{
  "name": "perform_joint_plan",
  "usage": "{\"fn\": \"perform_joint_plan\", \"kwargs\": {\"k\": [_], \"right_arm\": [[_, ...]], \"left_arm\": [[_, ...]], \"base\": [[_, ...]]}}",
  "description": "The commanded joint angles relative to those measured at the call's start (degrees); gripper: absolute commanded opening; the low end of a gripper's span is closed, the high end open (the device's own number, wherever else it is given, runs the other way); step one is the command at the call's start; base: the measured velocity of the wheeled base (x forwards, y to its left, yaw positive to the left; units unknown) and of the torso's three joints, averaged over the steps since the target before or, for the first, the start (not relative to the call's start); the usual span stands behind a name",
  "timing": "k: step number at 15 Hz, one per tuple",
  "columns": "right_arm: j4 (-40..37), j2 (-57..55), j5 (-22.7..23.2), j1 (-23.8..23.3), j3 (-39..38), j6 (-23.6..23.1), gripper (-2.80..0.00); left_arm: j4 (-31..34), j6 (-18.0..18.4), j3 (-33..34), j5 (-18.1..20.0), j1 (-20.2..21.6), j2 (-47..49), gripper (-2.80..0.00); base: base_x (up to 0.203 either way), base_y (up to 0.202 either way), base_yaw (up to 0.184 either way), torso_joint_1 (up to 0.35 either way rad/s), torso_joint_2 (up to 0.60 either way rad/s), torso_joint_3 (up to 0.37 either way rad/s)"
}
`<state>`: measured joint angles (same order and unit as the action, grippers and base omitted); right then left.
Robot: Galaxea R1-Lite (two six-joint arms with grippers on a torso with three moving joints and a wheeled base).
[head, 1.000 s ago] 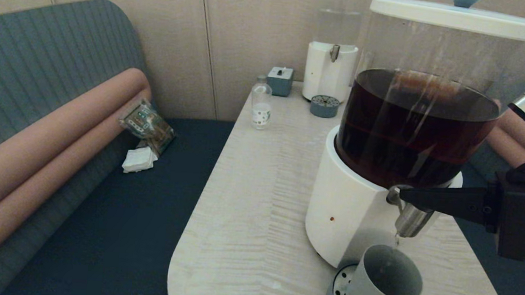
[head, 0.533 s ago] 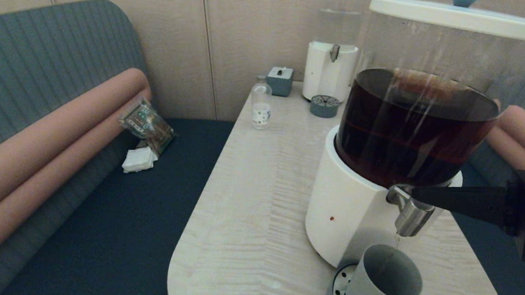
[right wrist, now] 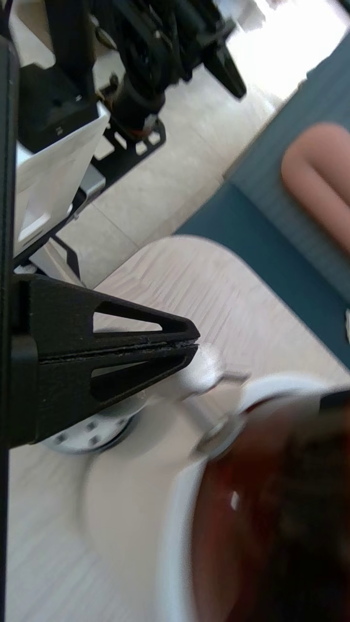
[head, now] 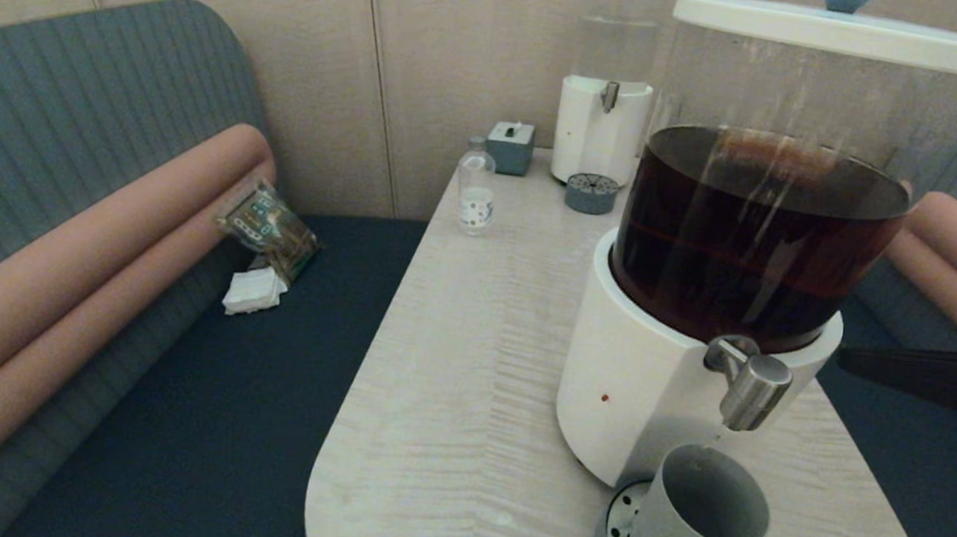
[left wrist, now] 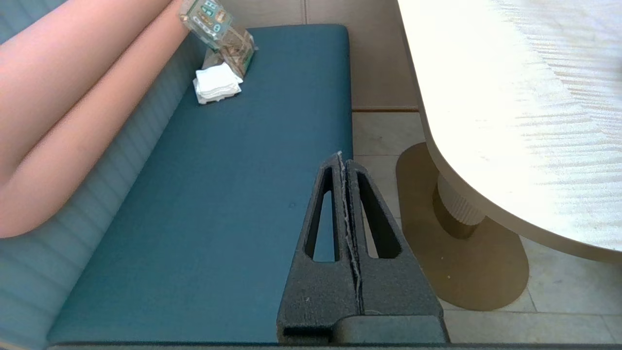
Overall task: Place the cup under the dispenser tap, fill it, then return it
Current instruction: Turn off the faucet
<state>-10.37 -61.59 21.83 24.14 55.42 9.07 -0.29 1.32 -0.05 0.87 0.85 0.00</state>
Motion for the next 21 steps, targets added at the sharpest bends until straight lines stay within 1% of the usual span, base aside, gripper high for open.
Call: {"fn": "perform_joint_plan", "kwargs": {"k": [1, 3, 4, 6, 9, 11, 13, 14, 16, 17, 19, 21], "right_arm": [[-1.07, 4.29, 0.07, -1.81, -1.09, -0.05, -2.80], [-2.78, 8.11, -0.29, -3.71, -2.68, -0.28, -2.80], [-3.06, 9.93, -1.57, -5.00, -3.95, -0.88, -2.80], [-3.16, 12.80, -7.03, -6.13, -6.40, -3.73, -2.80], [-3.29, 16.68, -15.12, -6.21, -8.85, -5.18, -2.80], [-3.27, 19.12, -21.70, -6.26, -9.44, -6.87, -2.80], [-3.17, 22.20, -25.71, -6.28, -9.72, -9.08, -2.80], [-2.78, 23.15, -26.62, -7.16, -9.84, -9.60, -2.80], [-2.62, 25.55, -25.11, -13.45, -9.93, -9.75, -2.80], [-2.59, 28.10, -23.93, -14.68, -10.29, -9.82, -2.80], [-2.23, 33.86, -22.84, -15.66, -12.44, -10.34, -2.80], [0.56, 38.66, -22.51, -18.00, -17.56, -12.04, -2.80]], "left_arm": [[-0.05, 0.00, 0.01, 0.01, 0.03, 0.04, -2.80], [-0.01, 0.00, -0.01, 0.01, 0.03, 0.03, -2.80], [-0.06, 0.00, 0.04, 0.01, 0.03, 0.00, -2.80], [-0.04, 0.00, 0.02, 0.01, 0.03, 0.04, -2.80], [-0.06, 0.00, 0.04, 0.01, 0.03, 0.09, -2.80], [-0.07, 0.00, 0.05, 0.01, 0.03, 0.06, -2.80], [-0.04, 0.00, 0.05, 0.01, 0.03, 0.09, -2.80], [0.02, 0.00, 0.05, 0.01, 0.03, 0.00, -2.80], [-0.07, 0.00, 0.05, 0.01, 0.03, 0.00, -2.80], [-0.07, 0.00, -0.01, 0.01, 0.03, 0.02, -2.80], [-0.07, 0.00, 0.00, 0.01, 0.03, 0.05, -2.80], [-0.06, 0.00, 0.02, 0.01, 0.03, 0.00, -2.80]], "base": [[0.000, 0.000, 0.000, 0.000, 0.00, 0.000], [0.000, 0.000, 0.000, 0.000, 0.00, 0.000], [0.000, 0.000, 0.000, 0.000, 0.00, 0.000], [0.000, 0.000, 0.000, 0.000, 0.00, 0.000], [0.000, 0.000, 0.000, 0.000, 0.00, 0.000], [0.000, 0.000, 0.000, 0.000, 0.00, 0.000], [0.000, 0.000, 0.000, 0.000, 0.00, 0.000], [0.000, 0.000, 0.000, 0.000, 0.00, 0.000], [0.000, 0.000, 0.000, 0.000, 0.00, 0.000], [0.000, 0.000, 0.000, 0.000, 0.00, 0.000], [0.000, 0.000, 0.000, 0.000, 0.00, 0.000], [0.000, 0.000, 0.000, 0.000, 0.00, 0.000]]}}
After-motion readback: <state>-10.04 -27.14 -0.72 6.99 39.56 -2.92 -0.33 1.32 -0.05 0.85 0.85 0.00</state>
